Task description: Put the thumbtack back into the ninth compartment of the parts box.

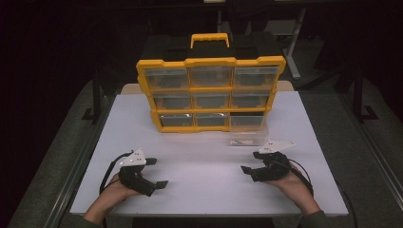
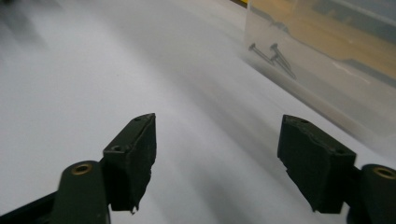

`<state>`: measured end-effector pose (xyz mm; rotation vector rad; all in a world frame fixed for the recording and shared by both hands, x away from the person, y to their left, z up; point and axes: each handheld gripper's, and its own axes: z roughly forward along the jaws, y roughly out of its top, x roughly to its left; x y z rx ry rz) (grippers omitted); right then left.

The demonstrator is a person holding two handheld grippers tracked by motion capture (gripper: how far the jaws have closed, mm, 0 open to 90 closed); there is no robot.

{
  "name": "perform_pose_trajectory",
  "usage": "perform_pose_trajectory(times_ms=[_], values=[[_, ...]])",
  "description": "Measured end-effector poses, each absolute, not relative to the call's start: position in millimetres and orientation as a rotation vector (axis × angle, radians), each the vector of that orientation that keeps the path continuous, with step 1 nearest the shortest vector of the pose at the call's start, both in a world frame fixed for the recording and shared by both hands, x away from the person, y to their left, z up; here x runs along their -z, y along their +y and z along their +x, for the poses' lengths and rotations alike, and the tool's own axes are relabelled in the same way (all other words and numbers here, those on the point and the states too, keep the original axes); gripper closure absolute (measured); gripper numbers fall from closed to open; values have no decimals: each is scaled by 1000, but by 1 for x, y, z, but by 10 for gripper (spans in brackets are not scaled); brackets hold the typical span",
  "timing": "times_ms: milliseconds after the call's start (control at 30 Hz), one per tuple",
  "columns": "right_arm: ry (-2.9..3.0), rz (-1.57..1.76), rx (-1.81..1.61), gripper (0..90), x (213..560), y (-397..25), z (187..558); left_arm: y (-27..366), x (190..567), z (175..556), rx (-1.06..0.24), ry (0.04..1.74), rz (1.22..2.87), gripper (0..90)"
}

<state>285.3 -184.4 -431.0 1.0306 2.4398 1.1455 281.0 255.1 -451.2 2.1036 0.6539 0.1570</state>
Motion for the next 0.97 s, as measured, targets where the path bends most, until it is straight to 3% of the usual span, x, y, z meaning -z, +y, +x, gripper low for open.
perform_pose_trajectory(times_ms=[667,967], values=[[2349,1076,-1121,17,450,-190,280,258,451,280,-165,662,2103,16],[2346,1066,-1132,13,451,-192,276,257,451,280,-166,662,2109,15]])
